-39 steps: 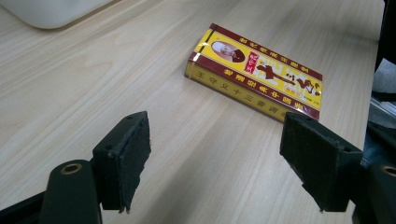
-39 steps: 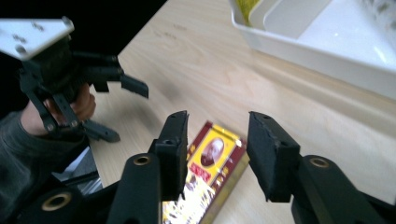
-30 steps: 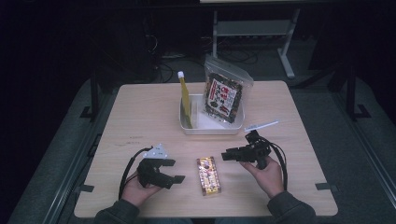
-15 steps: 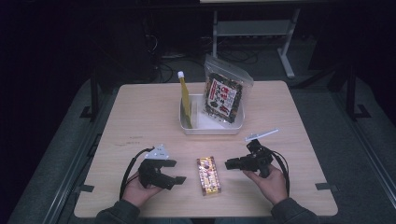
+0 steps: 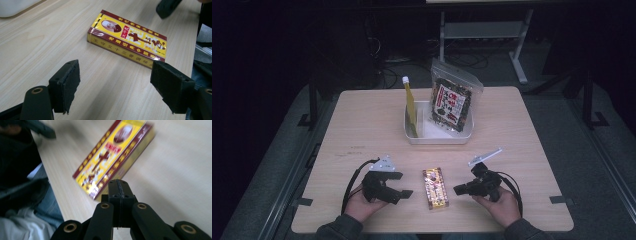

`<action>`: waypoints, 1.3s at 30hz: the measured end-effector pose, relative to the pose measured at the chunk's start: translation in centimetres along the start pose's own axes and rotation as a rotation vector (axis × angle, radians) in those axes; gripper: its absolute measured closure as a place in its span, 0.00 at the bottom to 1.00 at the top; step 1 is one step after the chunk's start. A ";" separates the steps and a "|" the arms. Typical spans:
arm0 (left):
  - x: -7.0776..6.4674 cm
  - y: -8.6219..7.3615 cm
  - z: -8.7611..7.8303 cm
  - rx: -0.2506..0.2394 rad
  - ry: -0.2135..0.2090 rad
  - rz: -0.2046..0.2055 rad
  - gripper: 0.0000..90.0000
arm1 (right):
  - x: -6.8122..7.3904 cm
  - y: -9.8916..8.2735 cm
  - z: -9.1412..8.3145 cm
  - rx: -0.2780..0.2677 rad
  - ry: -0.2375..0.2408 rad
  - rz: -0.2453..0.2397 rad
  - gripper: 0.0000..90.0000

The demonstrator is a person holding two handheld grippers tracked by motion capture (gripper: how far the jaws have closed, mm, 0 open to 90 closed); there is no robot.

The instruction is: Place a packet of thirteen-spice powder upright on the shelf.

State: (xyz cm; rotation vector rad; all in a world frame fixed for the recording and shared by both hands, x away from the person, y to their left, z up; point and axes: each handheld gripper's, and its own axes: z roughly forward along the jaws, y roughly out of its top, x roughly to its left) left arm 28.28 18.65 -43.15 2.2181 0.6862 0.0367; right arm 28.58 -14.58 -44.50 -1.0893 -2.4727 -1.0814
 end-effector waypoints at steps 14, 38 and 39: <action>0.0 -0.1 0.0 0.000 -0.002 -0.001 0.25 | 2.1 -0.3 2.8 0.087 0.064 -0.038 1.00; -0.1 -0.1 -0.1 0.001 -0.003 0.008 0.25 | 4.0 3.0 7.0 0.065 0.129 -0.085 0.99; -0.2 -0.1 0.0 0.003 -0.002 0.010 0.25 | 4.0 3.0 6.9 0.064 0.123 -0.090 0.98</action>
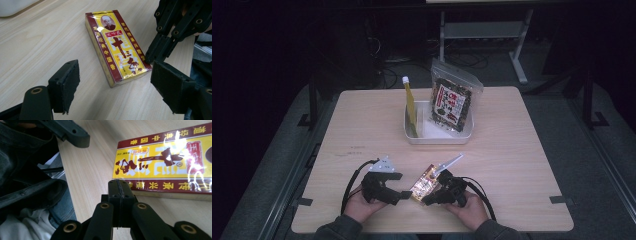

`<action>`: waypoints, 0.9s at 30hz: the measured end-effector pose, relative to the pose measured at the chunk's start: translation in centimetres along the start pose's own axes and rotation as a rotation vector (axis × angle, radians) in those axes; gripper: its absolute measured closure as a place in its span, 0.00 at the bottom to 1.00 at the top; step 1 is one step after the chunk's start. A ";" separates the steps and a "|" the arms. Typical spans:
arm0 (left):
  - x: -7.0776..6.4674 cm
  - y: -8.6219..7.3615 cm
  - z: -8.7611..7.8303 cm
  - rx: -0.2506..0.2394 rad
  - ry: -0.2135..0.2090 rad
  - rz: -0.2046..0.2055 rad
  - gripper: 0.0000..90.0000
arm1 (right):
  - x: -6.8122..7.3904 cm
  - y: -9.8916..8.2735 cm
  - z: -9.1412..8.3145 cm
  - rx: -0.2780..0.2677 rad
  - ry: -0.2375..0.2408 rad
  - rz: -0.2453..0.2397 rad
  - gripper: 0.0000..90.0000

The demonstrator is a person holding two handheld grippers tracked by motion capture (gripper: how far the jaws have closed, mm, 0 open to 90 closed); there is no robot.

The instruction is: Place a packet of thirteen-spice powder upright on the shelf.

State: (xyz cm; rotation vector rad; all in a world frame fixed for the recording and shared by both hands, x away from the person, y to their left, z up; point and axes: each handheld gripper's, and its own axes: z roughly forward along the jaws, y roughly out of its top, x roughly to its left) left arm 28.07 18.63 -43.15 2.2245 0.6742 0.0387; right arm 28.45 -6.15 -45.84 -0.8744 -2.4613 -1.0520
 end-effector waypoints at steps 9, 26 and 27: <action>-0.8 0.4 1.2 0.017 0.011 0.012 0.23 | -0.5 -0.8 -3.5 -0.079 -0.070 0.024 0.82; -3.1 1.2 4.9 0.074 0.080 0.038 0.21 | -1.5 -1.8 -7.0 -0.191 -0.155 0.070 0.56; -3.2 1.2 5.1 0.079 0.088 0.043 0.21 | -1.6 -1.8 -7.1 -0.192 -0.155 0.071 0.56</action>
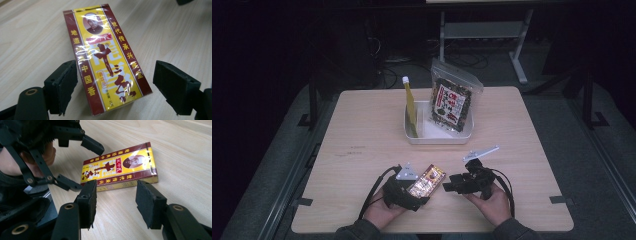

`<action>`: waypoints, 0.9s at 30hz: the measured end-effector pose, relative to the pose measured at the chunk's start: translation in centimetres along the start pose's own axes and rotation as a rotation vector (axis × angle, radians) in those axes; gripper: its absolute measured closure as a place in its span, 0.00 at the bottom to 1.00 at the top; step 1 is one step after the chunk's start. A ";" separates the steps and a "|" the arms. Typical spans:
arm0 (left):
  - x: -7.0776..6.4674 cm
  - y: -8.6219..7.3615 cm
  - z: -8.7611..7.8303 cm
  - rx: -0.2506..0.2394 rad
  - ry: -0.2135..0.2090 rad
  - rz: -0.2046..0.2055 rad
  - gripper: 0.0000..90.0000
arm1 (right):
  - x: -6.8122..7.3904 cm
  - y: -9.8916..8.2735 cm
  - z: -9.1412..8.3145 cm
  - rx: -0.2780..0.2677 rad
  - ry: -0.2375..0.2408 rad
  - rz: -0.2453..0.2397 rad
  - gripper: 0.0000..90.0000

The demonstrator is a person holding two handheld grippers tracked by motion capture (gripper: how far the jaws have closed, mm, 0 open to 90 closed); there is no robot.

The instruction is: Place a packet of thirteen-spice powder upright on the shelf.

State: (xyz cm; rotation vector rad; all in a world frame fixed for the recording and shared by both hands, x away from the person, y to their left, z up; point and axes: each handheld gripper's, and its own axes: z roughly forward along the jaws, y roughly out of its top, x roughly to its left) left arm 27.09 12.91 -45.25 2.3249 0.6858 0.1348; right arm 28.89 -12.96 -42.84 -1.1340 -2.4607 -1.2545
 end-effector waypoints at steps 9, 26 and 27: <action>-0.2 -0.1 0.4 0.028 0.039 0.012 0.23 | -0.5 0.1 -0.1 -0.009 -0.021 0.013 0.53; 0.1 -0.2 0.0 0.059 0.064 -0.005 0.36 | -2.5 1.2 0.6 0.023 0.004 0.112 0.43; 0.2 -0.2 -0.1 0.056 0.063 -0.008 0.36 | -2.6 1.4 0.7 0.024 0.006 0.114 0.43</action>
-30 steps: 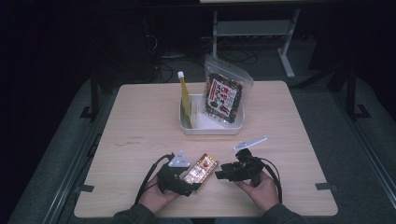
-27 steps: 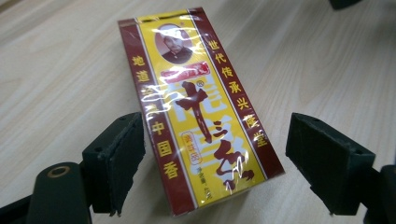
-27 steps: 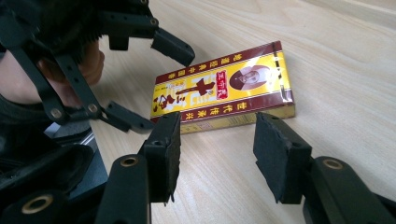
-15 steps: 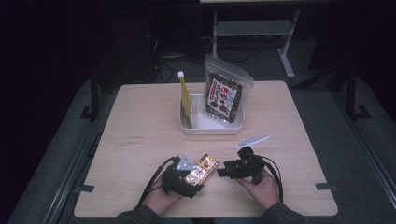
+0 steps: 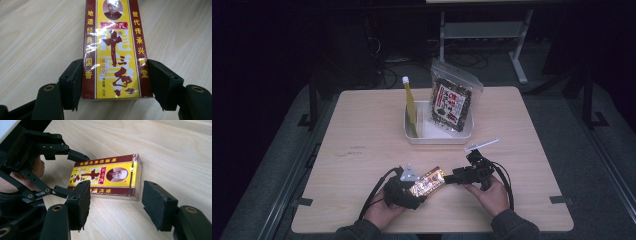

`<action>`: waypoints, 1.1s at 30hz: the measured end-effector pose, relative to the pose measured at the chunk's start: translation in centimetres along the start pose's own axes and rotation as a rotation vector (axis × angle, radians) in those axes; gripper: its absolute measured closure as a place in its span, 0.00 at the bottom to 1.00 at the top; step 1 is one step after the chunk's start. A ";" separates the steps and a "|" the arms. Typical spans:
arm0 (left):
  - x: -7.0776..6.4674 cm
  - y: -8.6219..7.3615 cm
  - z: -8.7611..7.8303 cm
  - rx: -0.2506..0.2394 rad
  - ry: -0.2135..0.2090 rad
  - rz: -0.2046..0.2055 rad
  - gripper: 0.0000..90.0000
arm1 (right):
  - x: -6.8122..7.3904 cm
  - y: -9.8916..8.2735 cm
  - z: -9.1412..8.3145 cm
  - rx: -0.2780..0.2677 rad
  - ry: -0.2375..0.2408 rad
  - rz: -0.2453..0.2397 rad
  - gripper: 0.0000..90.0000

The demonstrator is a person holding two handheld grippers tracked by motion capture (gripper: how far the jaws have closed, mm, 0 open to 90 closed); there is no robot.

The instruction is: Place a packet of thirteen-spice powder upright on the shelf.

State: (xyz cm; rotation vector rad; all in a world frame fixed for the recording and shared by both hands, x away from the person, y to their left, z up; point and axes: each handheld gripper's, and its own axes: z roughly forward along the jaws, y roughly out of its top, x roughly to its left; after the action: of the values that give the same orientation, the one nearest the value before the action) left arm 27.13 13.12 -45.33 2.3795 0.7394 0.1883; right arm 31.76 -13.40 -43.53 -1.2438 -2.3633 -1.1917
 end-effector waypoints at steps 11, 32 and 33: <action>-0.7 0.5 -2.1 -0.121 0.016 0.037 0.36 | -0.5 1.8 -0.2 -0.023 0.050 0.046 0.42; -1.1 0.6 -3.6 -0.239 0.033 0.054 0.36 | -1.0 3.5 0.4 0.016 0.211 0.128 0.57; -1.0 0.6 -3.7 -0.241 0.032 0.054 0.36 | -1.0 3.6 0.3 0.019 0.212 0.136 0.57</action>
State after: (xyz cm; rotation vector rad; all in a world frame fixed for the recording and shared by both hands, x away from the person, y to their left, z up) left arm 25.40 14.13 -42.02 2.1723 0.6301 0.3209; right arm 35.21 -12.61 -42.25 -1.1870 -2.0993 -1.1911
